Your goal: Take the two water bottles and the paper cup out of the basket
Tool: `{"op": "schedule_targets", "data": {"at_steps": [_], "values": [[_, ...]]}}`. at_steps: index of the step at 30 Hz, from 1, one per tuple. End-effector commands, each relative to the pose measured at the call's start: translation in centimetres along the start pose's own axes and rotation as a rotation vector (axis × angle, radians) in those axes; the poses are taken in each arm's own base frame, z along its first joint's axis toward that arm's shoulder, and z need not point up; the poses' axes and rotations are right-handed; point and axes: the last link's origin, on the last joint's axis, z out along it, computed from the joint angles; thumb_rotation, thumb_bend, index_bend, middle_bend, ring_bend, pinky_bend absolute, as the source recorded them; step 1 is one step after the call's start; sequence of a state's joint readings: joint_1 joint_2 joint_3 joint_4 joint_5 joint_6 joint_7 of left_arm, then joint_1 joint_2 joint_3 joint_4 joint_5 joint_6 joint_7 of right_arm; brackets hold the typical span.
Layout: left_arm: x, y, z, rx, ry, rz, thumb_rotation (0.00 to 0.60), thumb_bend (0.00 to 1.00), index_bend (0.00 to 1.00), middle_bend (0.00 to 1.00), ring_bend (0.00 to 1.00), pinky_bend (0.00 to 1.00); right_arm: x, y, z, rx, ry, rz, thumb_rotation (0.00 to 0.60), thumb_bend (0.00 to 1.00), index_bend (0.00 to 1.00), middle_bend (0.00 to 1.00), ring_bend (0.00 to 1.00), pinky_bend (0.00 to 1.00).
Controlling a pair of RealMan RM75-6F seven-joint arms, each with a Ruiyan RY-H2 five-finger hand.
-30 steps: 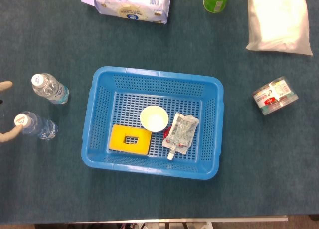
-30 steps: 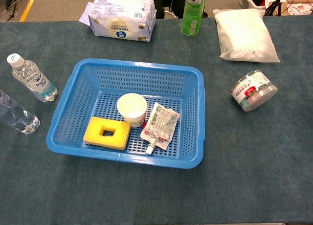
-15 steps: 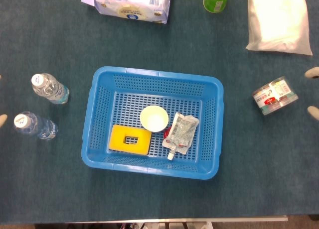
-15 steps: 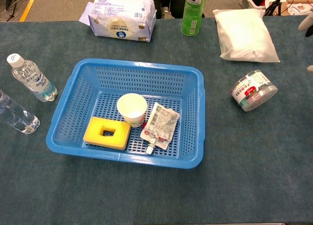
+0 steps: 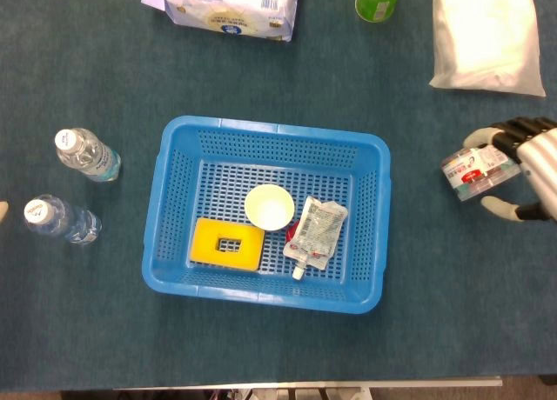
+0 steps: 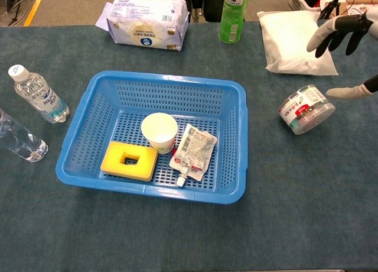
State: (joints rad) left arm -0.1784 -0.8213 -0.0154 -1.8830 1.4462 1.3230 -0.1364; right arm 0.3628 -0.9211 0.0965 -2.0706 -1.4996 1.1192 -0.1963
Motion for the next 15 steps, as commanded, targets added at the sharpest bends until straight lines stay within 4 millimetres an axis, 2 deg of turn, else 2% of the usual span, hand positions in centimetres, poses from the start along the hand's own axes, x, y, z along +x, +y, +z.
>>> {"op": "schedule_targets", "data": {"at_steps": [1, 8, 15], "values": [[-0.1, 0.2, -0.2, 0.002, 0.001, 0.003, 0.600, 0.23, 0.23, 0.13, 0.01, 0.17, 0.0, -0.9, 0.7, 0.037, -0.012, 0.004, 0.600, 0.12, 0.34, 0.44, 0.35, 0.41], [0.0, 0.6, -0.5, 0.010, 0.003, 0.005, 0.600, 0.23, 0.23, 0.13, 0.01, 0.17, -0.5, -3.4, 2.8, 0.131, -0.079, 0.002, 0.600, 0.11, 0.33, 0.42, 0.35, 0.41], [0.1, 0.8, -1.0, 0.017, 0.006, 0.002, 0.600, 0.23, 0.23, 0.13, 0.01, 0.17, -1.5, -6.2, 5.1, 0.218, -0.134, -0.003, 0.600, 0.07, 0.29, 0.39, 0.33, 0.41]]}}
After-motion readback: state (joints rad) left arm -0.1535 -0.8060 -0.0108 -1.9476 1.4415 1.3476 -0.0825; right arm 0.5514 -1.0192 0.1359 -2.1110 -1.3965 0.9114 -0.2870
